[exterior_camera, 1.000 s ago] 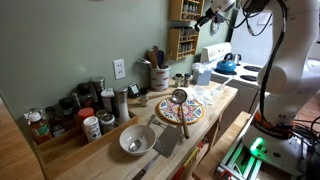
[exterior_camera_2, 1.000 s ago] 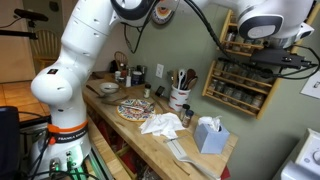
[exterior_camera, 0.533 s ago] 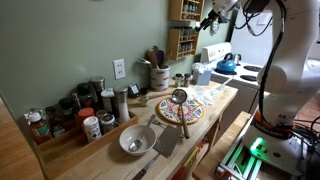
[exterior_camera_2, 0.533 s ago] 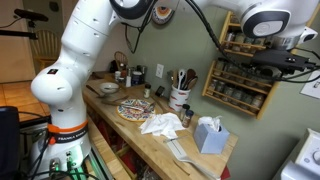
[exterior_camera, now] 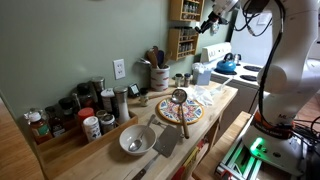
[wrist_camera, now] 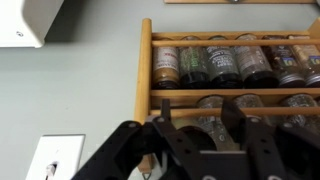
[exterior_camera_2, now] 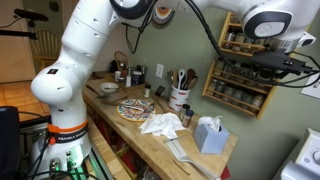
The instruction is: Put one jar from the counter on the second shelf from the bottom.
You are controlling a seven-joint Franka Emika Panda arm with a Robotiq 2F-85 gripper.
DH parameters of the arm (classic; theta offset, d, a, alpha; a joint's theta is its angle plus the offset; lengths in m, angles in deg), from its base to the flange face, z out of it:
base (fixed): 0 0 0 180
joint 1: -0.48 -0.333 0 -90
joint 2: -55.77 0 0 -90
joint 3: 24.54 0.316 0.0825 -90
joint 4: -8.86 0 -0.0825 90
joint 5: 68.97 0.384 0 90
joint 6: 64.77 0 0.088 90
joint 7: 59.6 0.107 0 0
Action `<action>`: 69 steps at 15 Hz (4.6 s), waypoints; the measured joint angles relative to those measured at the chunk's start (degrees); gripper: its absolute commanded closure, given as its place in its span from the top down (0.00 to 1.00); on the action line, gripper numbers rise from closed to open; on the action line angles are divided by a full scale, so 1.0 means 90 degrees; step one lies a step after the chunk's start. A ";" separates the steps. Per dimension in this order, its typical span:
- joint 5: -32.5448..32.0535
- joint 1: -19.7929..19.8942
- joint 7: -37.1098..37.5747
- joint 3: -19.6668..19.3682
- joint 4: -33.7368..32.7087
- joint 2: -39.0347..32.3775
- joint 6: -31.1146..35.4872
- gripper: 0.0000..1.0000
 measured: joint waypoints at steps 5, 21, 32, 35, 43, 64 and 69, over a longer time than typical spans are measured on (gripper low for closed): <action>0.0305 -0.0019 0.0066 0.0113 0.0000 -0.0110 0.0277 0.00; 0.1449 -0.0003 0.0056 0.0196 -0.0018 -0.0211 0.1125 0.00; 0.1524 0.0180 -0.0108 0.0195 0.0008 -0.0089 0.0841 0.00; 0.1524 0.0189 -0.0190 0.0196 0.0025 -0.0044 0.0563 0.00; 0.1527 0.0165 -0.0301 0.0213 0.0087 -0.0029 0.0741 0.00; 0.1649 -0.0085 -0.0315 0.0749 0.0728 -0.0136 0.3234 0.00; 0.1656 -0.0063 -0.0475 0.0829 0.0787 -0.0132 0.3184 0.00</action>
